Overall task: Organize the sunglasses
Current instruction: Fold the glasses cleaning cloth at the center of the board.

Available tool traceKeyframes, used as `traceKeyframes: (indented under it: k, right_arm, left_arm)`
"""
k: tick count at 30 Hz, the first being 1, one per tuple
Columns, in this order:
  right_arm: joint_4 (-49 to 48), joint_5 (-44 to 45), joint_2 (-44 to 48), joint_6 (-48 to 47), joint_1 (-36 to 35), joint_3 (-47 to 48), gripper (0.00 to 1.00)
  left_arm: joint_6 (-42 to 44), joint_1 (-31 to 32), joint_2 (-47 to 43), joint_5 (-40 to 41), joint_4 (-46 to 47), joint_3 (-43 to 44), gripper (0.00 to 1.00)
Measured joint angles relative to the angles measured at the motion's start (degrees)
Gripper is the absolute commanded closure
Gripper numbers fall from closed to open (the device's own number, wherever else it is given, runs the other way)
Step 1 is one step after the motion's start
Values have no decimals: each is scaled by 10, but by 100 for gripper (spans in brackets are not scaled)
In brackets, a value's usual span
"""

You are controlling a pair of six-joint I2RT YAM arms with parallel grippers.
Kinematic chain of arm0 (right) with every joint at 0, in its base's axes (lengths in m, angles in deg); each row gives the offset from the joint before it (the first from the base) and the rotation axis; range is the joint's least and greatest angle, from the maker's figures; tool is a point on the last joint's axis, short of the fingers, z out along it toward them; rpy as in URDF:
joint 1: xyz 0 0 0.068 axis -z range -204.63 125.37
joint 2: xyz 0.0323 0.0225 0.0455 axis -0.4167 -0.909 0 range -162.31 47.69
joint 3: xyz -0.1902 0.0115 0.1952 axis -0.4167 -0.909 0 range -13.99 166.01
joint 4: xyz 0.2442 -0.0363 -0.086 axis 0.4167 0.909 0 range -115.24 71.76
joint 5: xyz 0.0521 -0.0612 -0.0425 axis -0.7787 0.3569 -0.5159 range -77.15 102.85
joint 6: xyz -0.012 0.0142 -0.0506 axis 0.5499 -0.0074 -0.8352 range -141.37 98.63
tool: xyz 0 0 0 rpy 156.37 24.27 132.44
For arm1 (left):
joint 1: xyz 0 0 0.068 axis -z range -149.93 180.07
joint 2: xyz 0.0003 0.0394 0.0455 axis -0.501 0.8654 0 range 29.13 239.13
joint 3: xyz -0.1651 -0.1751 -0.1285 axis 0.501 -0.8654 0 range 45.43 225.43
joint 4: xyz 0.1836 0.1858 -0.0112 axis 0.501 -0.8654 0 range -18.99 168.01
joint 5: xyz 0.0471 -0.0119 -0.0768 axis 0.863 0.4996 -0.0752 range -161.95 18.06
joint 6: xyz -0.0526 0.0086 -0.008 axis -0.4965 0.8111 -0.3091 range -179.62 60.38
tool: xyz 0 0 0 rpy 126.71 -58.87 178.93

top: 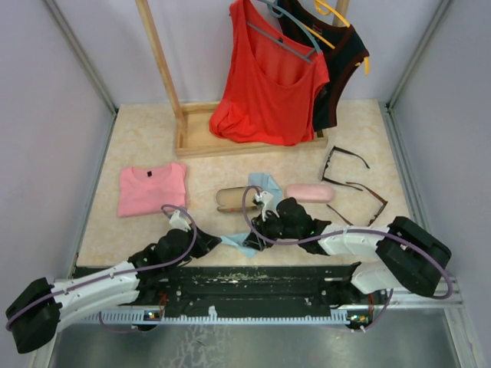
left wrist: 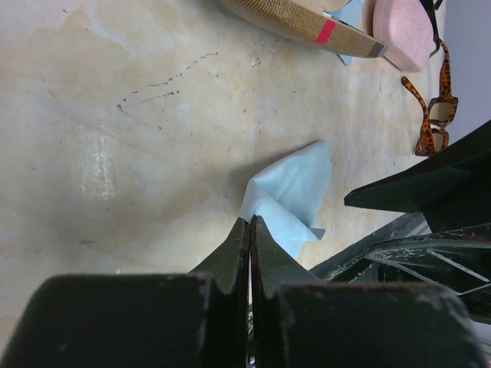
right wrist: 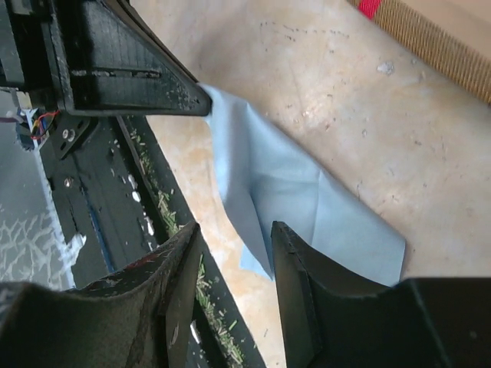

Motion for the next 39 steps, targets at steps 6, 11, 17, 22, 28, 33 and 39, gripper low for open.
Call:
traceKeyframes:
  k: [6, 11, 17, 22, 28, 33, 39]
  right_arm:
    - [-9, -10, -25, -33, 0, 18, 59]
    - [0, -24, -48, -50, 0, 20, 61]
    - [2, -42, -62, -54, 0, 20, 64]
    - [3, -46, -69, -54, 0, 20, 65]
    - [5, -40, -69, -61, 0, 19, 68]
    - [15, -36, -69, -65, 0, 19, 69]
    - [20, -28, -69, -68, -1, 11, 69]
  left_arm:
    - [-1, 0, 0, 0, 0, 0, 100]
    - [-1, 0, 1, 0, 0, 0, 100]
    - [-1, 0, 2, 0, 0, 0, 100]
    - [-1, 0, 2, 0, 0, 0, 100]
    - [-1, 0, 3, 0, 0, 0, 100]
    - [-1, 0, 10, 0, 0, 0, 100]
    - [-1, 0, 14, 0, 1, 0, 100]
